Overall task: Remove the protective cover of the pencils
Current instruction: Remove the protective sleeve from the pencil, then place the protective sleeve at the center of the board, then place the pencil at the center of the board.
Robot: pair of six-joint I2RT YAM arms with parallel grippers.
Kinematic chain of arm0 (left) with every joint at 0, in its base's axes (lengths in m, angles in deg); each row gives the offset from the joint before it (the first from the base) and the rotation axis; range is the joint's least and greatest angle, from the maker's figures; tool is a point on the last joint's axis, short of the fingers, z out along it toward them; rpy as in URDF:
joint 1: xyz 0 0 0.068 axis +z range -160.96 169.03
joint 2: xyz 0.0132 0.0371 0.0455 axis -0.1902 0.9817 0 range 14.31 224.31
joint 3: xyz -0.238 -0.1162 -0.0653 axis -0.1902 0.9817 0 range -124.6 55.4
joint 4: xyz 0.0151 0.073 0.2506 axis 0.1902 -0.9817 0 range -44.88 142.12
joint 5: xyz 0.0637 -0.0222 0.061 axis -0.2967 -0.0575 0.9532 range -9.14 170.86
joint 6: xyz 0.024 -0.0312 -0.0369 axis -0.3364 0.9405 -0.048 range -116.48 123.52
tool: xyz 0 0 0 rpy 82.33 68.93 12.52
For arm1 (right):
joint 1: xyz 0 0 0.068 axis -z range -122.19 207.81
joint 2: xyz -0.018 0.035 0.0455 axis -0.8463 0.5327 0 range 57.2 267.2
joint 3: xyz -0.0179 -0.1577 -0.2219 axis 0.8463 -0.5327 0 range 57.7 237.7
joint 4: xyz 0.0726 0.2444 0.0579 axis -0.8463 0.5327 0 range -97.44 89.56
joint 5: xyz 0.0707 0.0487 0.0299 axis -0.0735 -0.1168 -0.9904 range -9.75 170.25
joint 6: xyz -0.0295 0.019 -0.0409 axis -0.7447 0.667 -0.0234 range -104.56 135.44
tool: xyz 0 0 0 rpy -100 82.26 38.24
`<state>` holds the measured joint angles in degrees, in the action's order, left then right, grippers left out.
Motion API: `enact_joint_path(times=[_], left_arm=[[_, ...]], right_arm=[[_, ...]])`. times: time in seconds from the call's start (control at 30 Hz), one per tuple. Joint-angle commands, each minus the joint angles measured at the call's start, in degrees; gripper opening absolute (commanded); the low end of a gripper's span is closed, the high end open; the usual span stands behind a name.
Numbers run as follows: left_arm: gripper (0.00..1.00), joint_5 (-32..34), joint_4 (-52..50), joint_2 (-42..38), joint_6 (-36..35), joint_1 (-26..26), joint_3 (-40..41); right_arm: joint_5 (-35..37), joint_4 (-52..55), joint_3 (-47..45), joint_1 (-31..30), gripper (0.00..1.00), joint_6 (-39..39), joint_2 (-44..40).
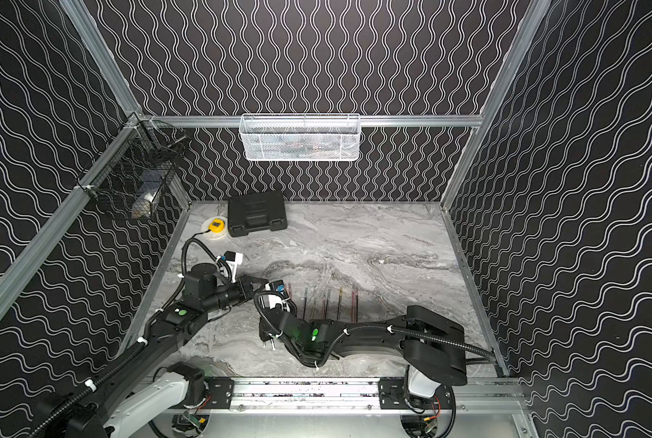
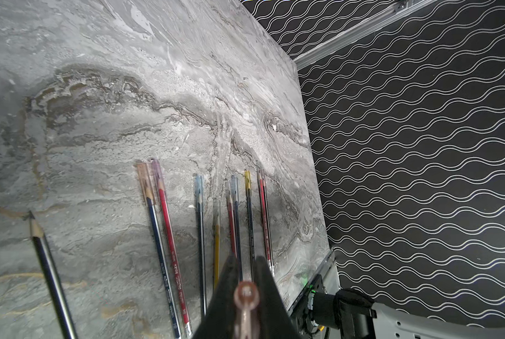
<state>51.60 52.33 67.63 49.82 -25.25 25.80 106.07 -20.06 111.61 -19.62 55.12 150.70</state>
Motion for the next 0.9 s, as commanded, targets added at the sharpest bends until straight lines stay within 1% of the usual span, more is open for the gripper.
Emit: enact_joint_path(times=[0.0, 0.37, 0.67, 0.8, 0.87], left_arm=[[0.01, 9.3, 4.3, 0.3, -2.1, 0.1, -1.7], [0.0, 10.9, 3.4, 1.0, -2.4, 0.2, -3.1], [0.0, 11.4, 3.4, 1.6, -2.1, 0.3, -3.3], [0.0, 12.5, 2.9, 2.0, -2.2, 0.4, -3.3], [0.0, 13.6, 2.1, 2.6, -2.9, 0.4, -3.6]], right_arm=[[-7.4, -1.0, -0.4, -2.4, 0.0, -1.5, -0.1], [-4.9, -3.6, -2.8, -4.7, 0.0, -1.4, -1.6], [-3.5, -4.1, -3.6, -5.0, 0.0, -0.6, -2.0], [-2.3, -3.7, -4.2, -5.0, 0.0, 0.6, -2.4], [-0.4, -2.7, -4.8, -5.0, 0.0, 2.7, -2.5]])
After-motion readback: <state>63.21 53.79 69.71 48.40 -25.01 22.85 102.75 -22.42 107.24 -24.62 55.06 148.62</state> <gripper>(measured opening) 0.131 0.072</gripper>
